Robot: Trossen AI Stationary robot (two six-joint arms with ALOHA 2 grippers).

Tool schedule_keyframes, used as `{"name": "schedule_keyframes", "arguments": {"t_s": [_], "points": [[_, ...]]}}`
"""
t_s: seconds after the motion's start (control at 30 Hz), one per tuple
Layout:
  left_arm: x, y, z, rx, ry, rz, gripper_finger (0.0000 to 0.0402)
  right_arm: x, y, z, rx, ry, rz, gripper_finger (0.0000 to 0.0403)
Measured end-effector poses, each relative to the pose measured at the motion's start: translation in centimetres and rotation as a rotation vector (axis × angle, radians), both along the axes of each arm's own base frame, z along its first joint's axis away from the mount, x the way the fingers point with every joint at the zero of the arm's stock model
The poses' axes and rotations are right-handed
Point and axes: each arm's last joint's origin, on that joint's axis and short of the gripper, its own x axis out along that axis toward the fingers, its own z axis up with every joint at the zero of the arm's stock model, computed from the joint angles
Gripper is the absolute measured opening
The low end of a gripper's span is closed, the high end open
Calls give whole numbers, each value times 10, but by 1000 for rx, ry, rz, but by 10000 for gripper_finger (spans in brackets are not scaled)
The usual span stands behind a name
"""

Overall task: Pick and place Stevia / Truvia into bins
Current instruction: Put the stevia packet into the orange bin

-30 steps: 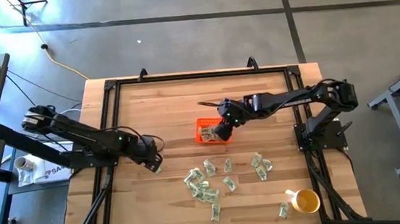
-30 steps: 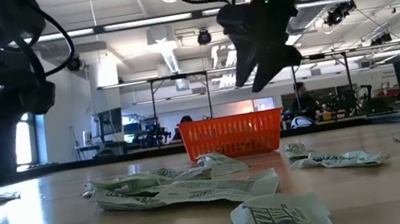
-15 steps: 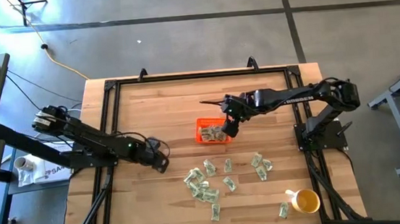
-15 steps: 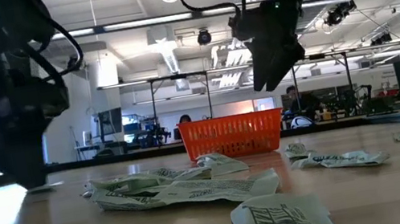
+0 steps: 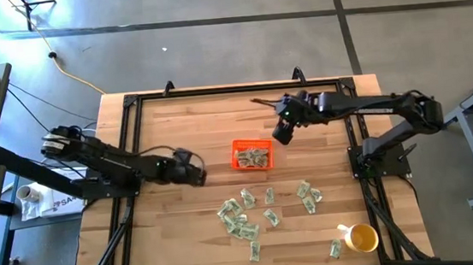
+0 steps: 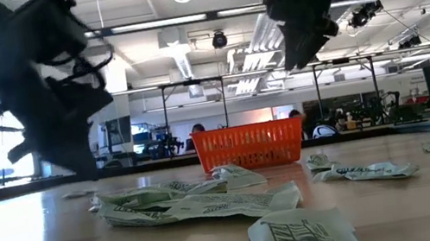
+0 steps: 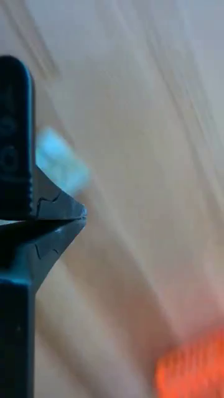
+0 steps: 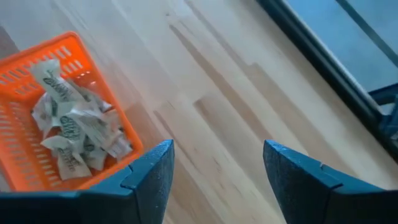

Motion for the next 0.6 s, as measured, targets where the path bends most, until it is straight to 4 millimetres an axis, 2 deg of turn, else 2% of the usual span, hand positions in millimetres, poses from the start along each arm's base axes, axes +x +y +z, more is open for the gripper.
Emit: {"name": "schedule_keyframes", "arguments": {"t_s": [0.13,0.23,0.4,0.5,0.6], "points": [[18,6,21,-18,5,-194,23,-16,-4,10,2,19,-3,226],[20,17,30,-146,73,-150,38,-25,-7,10,20,61,-34,222],[10,27,30,-303,130,132,166,-29,-10,9,54,62,-99,228],[10,26,26,-336,136,219,244,-28,-13,7,61,57,-121,234],[12,26,20,-356,152,264,302,-28,-17,6,45,63,-140,238]]}}
